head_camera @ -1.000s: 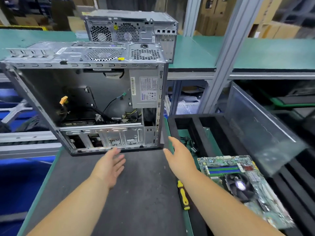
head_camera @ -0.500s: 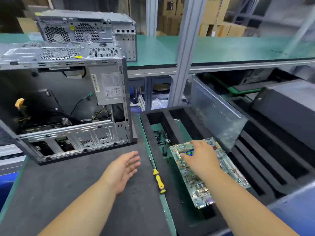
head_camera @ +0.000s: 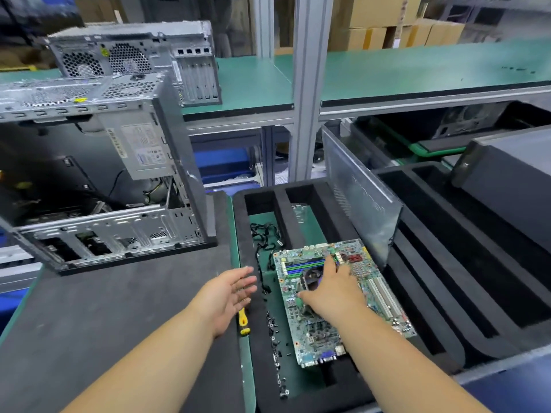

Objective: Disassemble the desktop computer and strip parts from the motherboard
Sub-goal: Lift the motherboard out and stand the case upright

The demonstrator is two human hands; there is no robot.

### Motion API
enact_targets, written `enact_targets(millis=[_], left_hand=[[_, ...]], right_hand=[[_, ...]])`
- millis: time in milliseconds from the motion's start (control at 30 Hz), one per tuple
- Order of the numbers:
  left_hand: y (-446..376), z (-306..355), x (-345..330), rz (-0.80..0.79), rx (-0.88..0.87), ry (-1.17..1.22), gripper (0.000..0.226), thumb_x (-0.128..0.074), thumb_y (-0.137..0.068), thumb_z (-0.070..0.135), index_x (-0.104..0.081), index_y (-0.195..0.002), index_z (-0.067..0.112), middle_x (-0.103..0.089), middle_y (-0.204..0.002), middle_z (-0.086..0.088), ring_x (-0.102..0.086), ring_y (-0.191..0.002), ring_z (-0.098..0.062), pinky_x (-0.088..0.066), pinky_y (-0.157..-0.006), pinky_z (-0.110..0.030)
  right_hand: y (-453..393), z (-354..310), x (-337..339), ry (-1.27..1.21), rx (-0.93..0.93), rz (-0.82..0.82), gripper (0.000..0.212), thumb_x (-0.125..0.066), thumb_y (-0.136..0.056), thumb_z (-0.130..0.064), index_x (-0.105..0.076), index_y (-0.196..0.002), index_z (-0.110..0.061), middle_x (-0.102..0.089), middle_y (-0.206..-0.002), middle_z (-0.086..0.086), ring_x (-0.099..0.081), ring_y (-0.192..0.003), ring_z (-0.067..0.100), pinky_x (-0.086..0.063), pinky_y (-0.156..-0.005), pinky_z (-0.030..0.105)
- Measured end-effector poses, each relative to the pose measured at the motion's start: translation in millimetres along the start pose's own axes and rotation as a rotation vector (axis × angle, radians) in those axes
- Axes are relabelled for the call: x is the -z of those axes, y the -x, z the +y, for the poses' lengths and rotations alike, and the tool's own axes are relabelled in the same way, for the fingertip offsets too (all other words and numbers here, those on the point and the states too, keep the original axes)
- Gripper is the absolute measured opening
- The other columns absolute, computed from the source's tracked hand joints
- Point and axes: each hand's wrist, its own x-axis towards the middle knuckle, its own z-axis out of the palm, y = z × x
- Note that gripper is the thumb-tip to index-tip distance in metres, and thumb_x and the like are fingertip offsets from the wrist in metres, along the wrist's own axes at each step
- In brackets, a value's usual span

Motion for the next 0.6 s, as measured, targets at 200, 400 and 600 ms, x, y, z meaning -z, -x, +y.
enact_targets(millis=[200,400,600], left_hand=[[4,-8,-12,0.059,-0.013,0.041,0.02,-0.056,-0.094,0.024,-0.066,-0.11,0.015,-0.068,-0.114,-0.007,-0.063,-0.099,-0.019,-0.048,-0.077,-0.029],[17,-13,2,0.108,-0.051,0.089,0.025,-0.059,-0.093,0.023,-0.065,-0.114,0.012,-0.068,-0.113,-0.007,-0.065,-0.097,-0.02,-0.049,-0.077,-0.03],[25,-14,24,0.135,-0.059,0.098,0.028,-0.057,-0.093,0.023,-0.062,-0.119,0.012,-0.067,-0.116,-0.009,-0.064,-0.099,-0.022,-0.047,-0.082,-0.032]], right_hand=[[-5,4,5,0.012,0.053,0.006,0.095,-0.065,-0.077,-0.057,-0.017,-0.15,-0.02,-0.026,-0.147,0.013,-0.038,-0.128,0.035,-0.051,-0.089,0.042],[0,-1,9,-0.034,0.08,-0.001,0.096,-0.069,-0.07,-0.057,-0.024,-0.146,-0.021,-0.032,-0.139,0.013,-0.046,-0.12,0.033,-0.055,-0.086,0.042],[17,-30,16,-0.083,0.152,0.01,0.096,-0.072,-0.07,-0.054,-0.023,-0.146,-0.022,-0.034,-0.136,0.012,-0.045,-0.121,0.034,-0.054,-0.089,0.044]])
